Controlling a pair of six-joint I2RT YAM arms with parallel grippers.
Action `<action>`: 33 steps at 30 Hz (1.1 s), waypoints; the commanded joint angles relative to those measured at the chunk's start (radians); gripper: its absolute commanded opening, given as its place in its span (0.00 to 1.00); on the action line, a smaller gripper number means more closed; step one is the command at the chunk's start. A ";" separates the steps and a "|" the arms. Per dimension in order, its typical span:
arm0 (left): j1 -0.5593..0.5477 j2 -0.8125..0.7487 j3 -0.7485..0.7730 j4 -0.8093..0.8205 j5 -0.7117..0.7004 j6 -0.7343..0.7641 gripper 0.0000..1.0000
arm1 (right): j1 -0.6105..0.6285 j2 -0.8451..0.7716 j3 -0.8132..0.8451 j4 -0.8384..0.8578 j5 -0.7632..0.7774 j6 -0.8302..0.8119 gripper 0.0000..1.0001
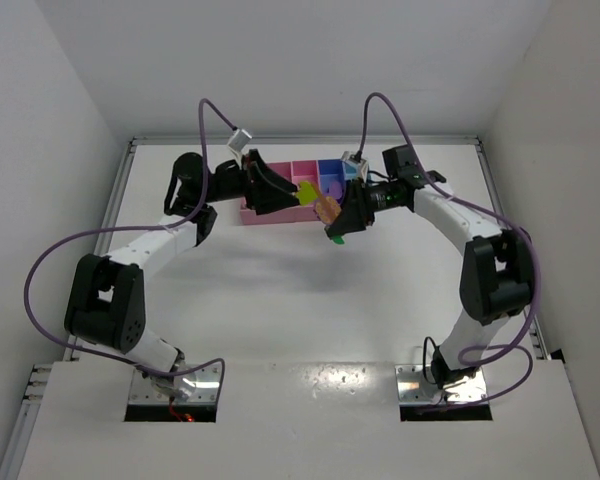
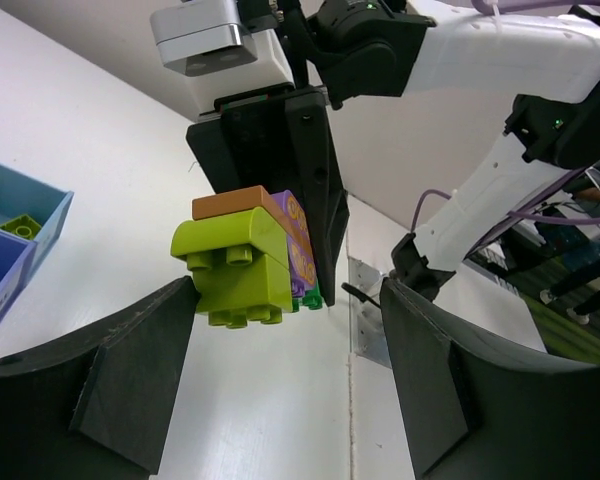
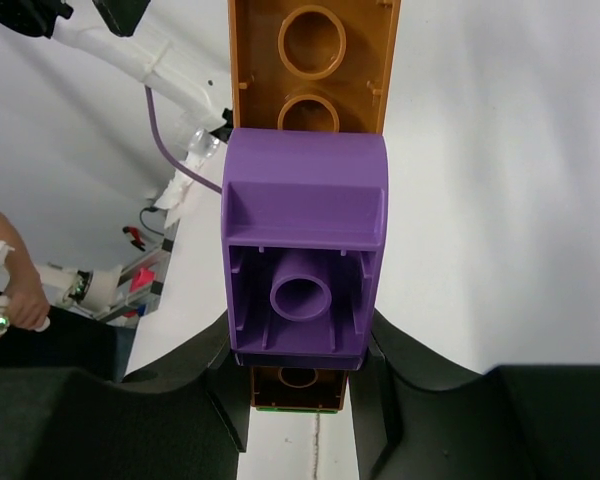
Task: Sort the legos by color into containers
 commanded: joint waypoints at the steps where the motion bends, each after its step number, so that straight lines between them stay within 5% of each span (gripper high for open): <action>1: -0.027 -0.001 -0.009 0.052 0.061 -0.019 0.80 | 0.007 -0.060 0.022 0.096 -0.104 0.000 0.00; 13: -0.018 -0.012 0.033 -0.293 -0.077 0.214 0.80 | 0.007 -0.102 0.002 0.096 -0.095 0.000 0.00; 17: -0.018 -0.012 0.010 -0.185 -0.044 0.132 0.80 | 0.017 -0.102 -0.018 0.096 -0.086 0.000 0.00; 22: -0.028 0.011 -0.037 0.183 0.052 -0.120 0.80 | 0.017 -0.102 -0.027 0.106 -0.076 0.000 0.00; 33: -0.079 0.011 -0.005 0.144 0.116 -0.071 0.78 | 0.026 -0.057 0.000 0.126 -0.076 0.000 0.00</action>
